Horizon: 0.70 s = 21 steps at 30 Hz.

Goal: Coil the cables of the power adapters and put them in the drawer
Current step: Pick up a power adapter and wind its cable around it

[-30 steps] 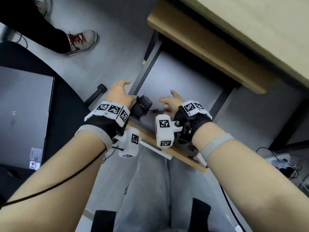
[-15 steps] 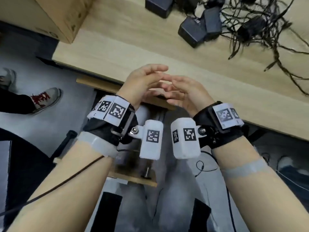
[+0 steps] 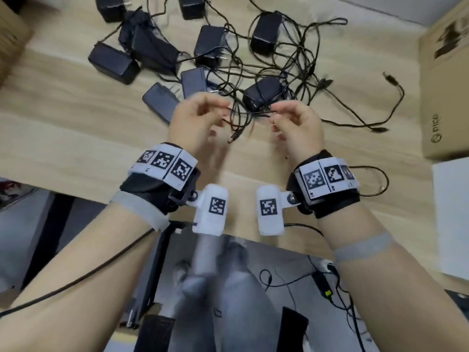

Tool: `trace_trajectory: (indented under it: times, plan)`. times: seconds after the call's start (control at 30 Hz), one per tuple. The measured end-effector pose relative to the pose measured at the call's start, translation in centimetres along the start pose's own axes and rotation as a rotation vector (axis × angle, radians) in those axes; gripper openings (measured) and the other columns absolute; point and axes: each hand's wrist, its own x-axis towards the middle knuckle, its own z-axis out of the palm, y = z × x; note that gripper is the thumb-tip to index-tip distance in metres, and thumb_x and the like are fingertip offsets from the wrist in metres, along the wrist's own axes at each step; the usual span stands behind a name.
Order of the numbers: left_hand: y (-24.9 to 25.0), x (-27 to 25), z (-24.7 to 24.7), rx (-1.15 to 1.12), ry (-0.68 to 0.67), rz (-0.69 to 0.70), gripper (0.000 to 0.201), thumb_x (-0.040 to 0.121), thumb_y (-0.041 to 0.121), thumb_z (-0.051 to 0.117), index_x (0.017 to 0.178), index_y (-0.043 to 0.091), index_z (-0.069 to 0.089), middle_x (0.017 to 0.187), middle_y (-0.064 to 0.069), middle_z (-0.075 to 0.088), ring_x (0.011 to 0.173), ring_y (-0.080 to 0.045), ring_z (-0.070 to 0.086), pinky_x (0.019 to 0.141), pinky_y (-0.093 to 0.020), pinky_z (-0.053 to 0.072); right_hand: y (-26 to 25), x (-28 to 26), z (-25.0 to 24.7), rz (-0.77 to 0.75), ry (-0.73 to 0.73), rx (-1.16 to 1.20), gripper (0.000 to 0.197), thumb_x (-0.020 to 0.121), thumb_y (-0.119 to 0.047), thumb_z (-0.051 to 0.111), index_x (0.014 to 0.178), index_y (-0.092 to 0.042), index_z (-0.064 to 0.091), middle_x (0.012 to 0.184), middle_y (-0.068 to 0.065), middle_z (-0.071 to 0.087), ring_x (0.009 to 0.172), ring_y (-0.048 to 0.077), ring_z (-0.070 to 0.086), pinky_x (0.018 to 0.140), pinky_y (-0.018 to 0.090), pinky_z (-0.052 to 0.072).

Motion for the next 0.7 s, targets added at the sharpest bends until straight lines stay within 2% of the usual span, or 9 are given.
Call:
trace_trajectory:
  times: [0.07,0.13,0.2,0.27,0.33,0.47,0.5,0.6,0.7]
  plan:
    - [-0.5,1.9,-0.7,0.136,0.199,0.072,0.034,0.083,-0.002,0.050,0.074,0.030,0.057,0.079,0.006,0.063,0.071,-0.010,0.059,0.061,-0.018,0.048,0.2,0.9,-0.5,0.018,-0.032,-0.007,0.031,0.084,0.001,0.055,0.077,-0.029,0.056,0.076,-0.001,0.055,0.064,0.008,0.052,0.051,0.013,0.042]
    - [-1.6,3.7,-2.3,0.333,0.380,0.103,0.036,0.078,-0.003,0.042,0.084,0.027,0.060,0.095,0.000,0.065,0.092,-0.019,0.061,0.086,-0.033,0.050,0.4,1.5,-0.4,0.020,-0.075,-0.008,0.031,0.085,0.000,0.055,0.077,-0.030,0.056,0.075,-0.003,0.055,0.066,0.009,0.051,0.054,0.017,0.043]
    - [-2.9,4.9,-3.5,0.609,0.388,0.064,0.044,0.078,-0.003,0.041,0.112,0.019,0.059,0.122,-0.011,0.056,0.115,-0.030,0.051,0.101,-0.039,0.039,0.7,2.0,0.0,0.026,-0.111,-0.012,0.031,0.085,0.000,0.055,0.078,-0.030,0.057,0.075,-0.003,0.055,0.067,0.010,0.051,0.059,0.021,0.044]
    - [-3.5,5.2,-3.8,0.881,0.267,-0.011,0.058,0.080,-0.001,0.049,0.132,0.025,0.046,0.146,-0.011,0.033,0.133,-0.036,0.030,0.108,-0.041,0.029,0.8,2.2,0.6,0.028,-0.144,-0.015,0.031,0.085,0.001,0.054,0.078,-0.029,0.058,0.075,-0.005,0.055,0.068,0.008,0.051,0.067,0.026,0.047]
    - [-3.3,5.0,-3.7,1.027,0.206,-0.041,0.068,0.081,0.000,0.053,0.138,0.031,0.036,0.154,-0.006,0.019,0.137,-0.036,0.019,0.106,-0.044,0.028,0.6,2.2,1.0,0.023,-0.175,-0.036,0.026,0.085,0.000,0.055,0.083,-0.026,0.060,0.077,-0.009,0.056,0.071,0.005,0.052,0.076,0.029,0.049]
    - [-2.6,4.4,-4.4,1.193,0.209,-0.024,0.063,0.076,0.003,0.059,0.132,0.025,0.041,0.139,-0.009,0.030,0.120,-0.038,0.035,0.079,-0.043,0.041,0.2,1.8,1.5,-0.012,-0.198,-0.102,0.019,0.087,-0.004,0.055,0.097,-0.017,0.065,0.078,-0.013,0.056,0.071,-0.001,0.052,0.074,0.015,0.047]
    - [-2.5,4.3,-4.7,1.201,0.190,-0.047,0.061,0.073,0.007,0.064,0.129,0.023,0.044,0.136,-0.010,0.030,0.118,-0.038,0.037,0.078,-0.043,0.042,0.1,1.7,1.7,-0.017,-0.202,-0.109,0.019,0.087,-0.004,0.055,0.096,-0.017,0.065,0.078,-0.014,0.057,0.072,-0.002,0.052,0.074,0.014,0.046]
    - [-2.0,4.0,-5.4,1.225,0.144,-0.119,0.074,0.057,0.028,0.085,0.122,0.024,0.051,0.131,-0.009,0.031,0.120,-0.035,0.035,0.084,-0.044,0.044,-0.2,1.5,2.1,-0.017,-0.205,-0.114,0.021,0.086,-0.003,0.055,0.090,-0.022,0.063,0.080,-0.013,0.058,0.075,0.001,0.053,0.077,0.018,0.046]
    - [-1.6,3.7,-5.6,1.197,0.141,-0.118,0.082,0.050,0.044,0.087,0.121,0.022,0.052,0.131,-0.010,0.032,0.123,-0.032,0.033,0.092,-0.045,0.043,-1.0,1.3,2.5,-0.016,-0.207,-0.123,0.020,0.085,-0.002,0.055,0.089,-0.020,0.062,0.079,-0.011,0.058,0.075,0.004,0.053,0.077,0.020,0.045]
